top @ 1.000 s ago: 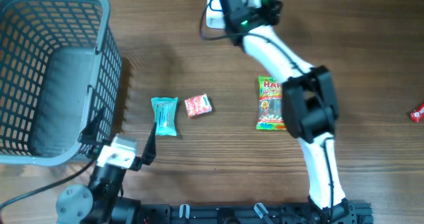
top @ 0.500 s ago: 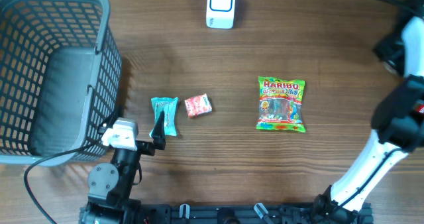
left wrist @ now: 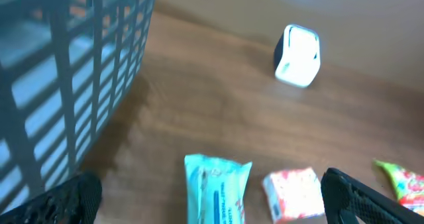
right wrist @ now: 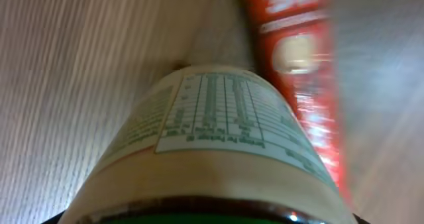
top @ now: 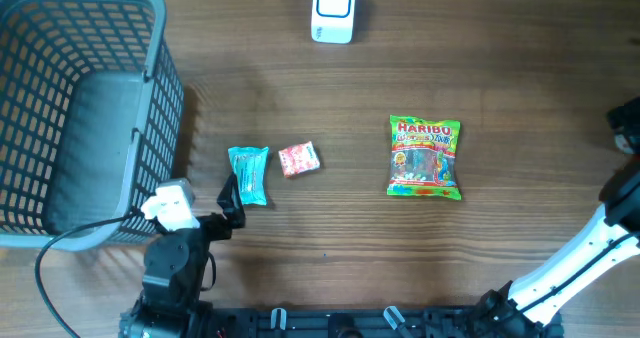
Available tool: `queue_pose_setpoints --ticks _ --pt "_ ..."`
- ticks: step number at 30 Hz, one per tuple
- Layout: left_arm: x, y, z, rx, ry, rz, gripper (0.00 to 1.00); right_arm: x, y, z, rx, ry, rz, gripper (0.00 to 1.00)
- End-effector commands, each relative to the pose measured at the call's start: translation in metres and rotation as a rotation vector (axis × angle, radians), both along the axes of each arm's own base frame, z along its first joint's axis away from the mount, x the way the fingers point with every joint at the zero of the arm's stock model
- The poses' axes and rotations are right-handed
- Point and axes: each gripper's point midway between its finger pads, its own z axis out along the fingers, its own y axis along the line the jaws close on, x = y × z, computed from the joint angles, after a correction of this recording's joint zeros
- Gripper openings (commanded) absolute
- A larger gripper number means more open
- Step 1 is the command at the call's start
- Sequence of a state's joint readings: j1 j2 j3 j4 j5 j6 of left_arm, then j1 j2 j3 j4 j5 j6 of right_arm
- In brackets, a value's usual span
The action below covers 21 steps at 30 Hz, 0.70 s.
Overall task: Scan the item barcode
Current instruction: 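Carry the jar to the right table edge and release it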
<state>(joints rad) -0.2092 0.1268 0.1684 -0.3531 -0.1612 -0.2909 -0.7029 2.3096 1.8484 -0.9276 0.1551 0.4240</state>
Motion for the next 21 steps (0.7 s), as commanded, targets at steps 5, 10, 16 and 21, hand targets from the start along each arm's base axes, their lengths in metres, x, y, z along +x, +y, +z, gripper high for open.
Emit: queue_pose_setpoints --ticks 5,10,16,21 --pt "-0.004 0.003 -0.014 0.011 0.052 0.015 1.00 0.027 0.012 0.017 0.059 -0.106 0.088 1.00" --pt "-0.001 0.003 -0.007 0.032 0.020 0.006 1.00 0.040 0.011 0.152 -0.057 -0.283 0.064 1.00" --pt "-0.006 0.004 -0.019 0.040 0.071 0.007 1.00 0.053 0.155 0.267 -0.003 -0.458 0.404 1.00" --pt "-0.023 0.007 -0.053 0.073 0.226 0.005 1.00 0.014 0.299 0.227 0.164 -0.123 0.806 1.00"
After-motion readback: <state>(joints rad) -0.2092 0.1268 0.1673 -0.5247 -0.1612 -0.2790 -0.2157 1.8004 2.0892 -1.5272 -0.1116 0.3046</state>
